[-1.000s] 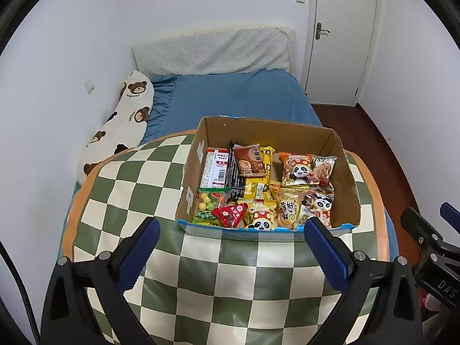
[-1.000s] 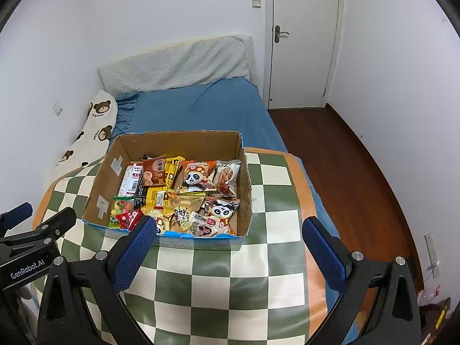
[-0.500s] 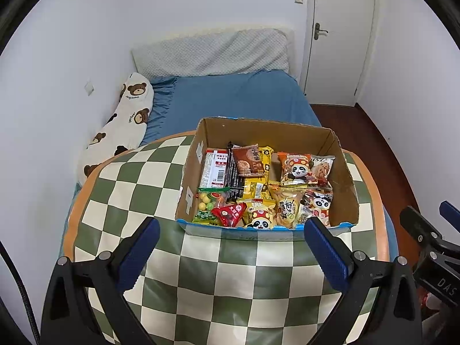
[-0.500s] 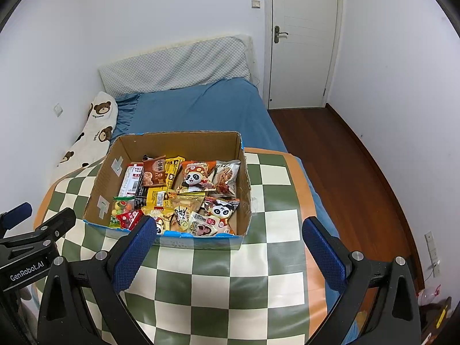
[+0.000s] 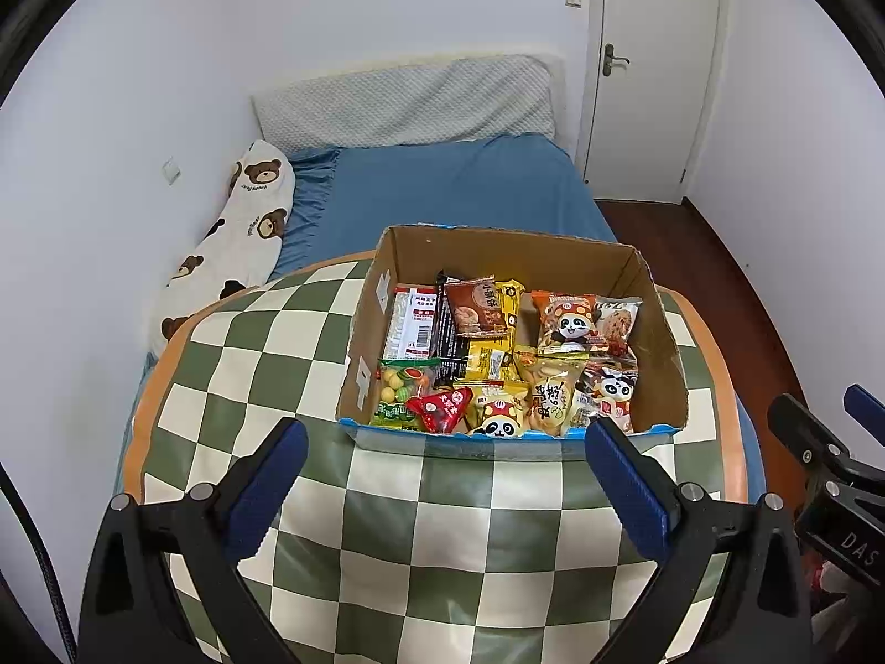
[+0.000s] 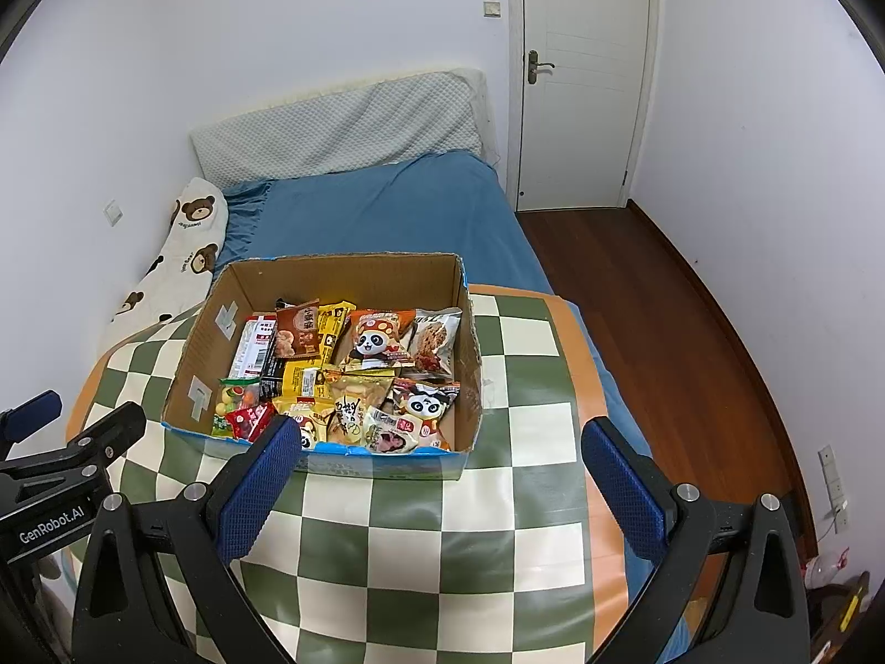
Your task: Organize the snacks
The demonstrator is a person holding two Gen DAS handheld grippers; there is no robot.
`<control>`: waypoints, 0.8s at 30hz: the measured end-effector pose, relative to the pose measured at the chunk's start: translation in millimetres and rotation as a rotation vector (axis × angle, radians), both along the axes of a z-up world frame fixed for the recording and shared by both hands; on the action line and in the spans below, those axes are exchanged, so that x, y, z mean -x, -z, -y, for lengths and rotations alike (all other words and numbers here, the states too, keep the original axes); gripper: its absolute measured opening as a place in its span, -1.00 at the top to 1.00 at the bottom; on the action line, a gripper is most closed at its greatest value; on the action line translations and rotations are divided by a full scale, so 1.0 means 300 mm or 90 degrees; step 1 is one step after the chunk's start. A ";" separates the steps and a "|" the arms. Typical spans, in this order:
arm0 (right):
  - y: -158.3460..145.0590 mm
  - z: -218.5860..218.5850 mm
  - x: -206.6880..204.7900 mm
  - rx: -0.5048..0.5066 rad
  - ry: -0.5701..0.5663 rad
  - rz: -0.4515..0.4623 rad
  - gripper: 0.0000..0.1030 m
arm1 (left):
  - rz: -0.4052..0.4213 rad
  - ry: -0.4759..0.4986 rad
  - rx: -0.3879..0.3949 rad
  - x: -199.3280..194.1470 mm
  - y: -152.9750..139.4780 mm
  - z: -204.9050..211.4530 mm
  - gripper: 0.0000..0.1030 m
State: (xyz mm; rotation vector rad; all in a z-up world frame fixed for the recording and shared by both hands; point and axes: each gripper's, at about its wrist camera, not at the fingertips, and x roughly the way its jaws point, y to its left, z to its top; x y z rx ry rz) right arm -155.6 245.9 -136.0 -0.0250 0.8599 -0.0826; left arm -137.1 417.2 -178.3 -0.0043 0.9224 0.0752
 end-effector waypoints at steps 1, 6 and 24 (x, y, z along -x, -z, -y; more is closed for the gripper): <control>0.000 0.001 0.000 -0.001 0.000 0.000 -1.00 | -0.001 0.001 0.000 -0.001 0.000 0.000 -1.00; -0.001 -0.003 0.013 0.000 -0.001 -0.001 -1.00 | -0.003 0.005 -0.001 0.002 0.001 0.004 -1.00; -0.007 -0.006 0.026 -0.001 0.001 0.001 -1.00 | 0.002 0.009 -0.001 0.007 0.014 0.013 -1.00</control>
